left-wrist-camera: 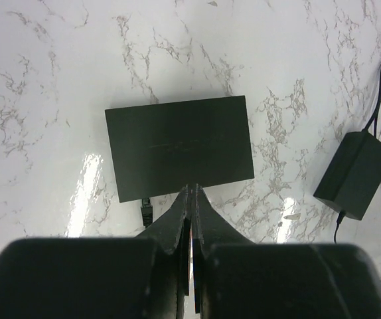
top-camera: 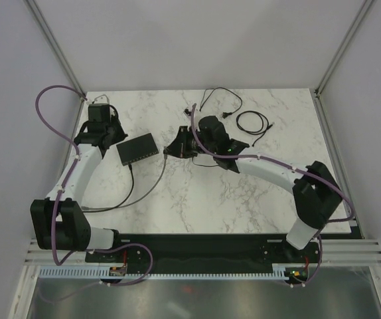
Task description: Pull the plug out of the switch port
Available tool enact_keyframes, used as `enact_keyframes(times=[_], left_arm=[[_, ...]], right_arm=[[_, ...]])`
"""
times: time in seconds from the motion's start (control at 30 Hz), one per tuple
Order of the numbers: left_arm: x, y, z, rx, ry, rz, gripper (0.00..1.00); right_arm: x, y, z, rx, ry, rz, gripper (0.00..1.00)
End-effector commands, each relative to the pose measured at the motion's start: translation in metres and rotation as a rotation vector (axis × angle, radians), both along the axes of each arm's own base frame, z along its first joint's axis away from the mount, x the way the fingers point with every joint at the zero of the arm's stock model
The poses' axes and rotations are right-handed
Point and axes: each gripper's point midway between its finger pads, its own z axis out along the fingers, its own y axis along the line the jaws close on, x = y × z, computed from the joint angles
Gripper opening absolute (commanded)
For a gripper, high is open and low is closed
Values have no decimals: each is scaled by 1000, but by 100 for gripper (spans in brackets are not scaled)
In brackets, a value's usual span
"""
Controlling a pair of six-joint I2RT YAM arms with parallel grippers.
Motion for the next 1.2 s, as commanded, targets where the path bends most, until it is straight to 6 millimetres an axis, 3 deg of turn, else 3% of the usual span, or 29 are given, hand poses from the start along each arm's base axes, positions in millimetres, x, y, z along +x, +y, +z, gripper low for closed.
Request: enact_keyframes(times=[0.0, 0.03, 0.07, 0.13, 0.17, 0.23, 0.27, 0.43, 0.6, 0.7, 0.8, 0.9, 0.97, 1.1, 1.13, 1.17], left_arm=[[3, 6, 19, 54, -78, -7, 2], [3, 3, 19, 47, -79, -17, 2], [3, 2, 21, 40, -82, -21, 2], [4, -2, 20, 25, -80, -39, 2], [4, -4, 20, 20, -80, -42, 2], [4, -6, 18, 10, -74, -48, 2], [4, -6, 20, 9, -77, -49, 2], [3, -8, 22, -1, -83, -55, 2], [4, -7, 17, 4, -71, -49, 2], [5, -8, 12, 2, -57, -52, 2], [5, -10, 11, -7, -54, -64, 2], [5, -12, 7, -8, -45, -74, 2], [5, -13, 4, -5, -37, -77, 2], [6, -16, 2, -9, -29, -87, 2], [6, -16, 1, -10, -28, -88, 2], [6, -17, 3, -13, -32, -89, 2]], right_arm=[[-7, -31, 30, -40, -82, -67, 0], [-10, -39, 31, -61, -76, -85, 0], [-15, -48, 51, -36, -109, -101, 0], [-15, -76, 48, -113, -107, -202, 0], [-20, -92, 72, -88, -147, -244, 0], [-19, -121, 81, -132, -163, -325, 0], [-19, -138, 98, -128, -191, -375, 0], [-17, -207, 137, -202, -240, -510, 0], [-4, -264, 148, -324, -251, -657, 0], [9, -288, 160, -312, -250, -722, 0], [22, -294, 182, -229, -239, -723, 0], [42, -316, 213, -107, -223, -757, 0], [46, -316, 237, -22, -227, -722, 0], [59, -355, 272, 81, -236, -808, 0], [66, -379, 278, 93, -236, -873, 0], [69, -391, 279, 99, -231, -904, 0]])
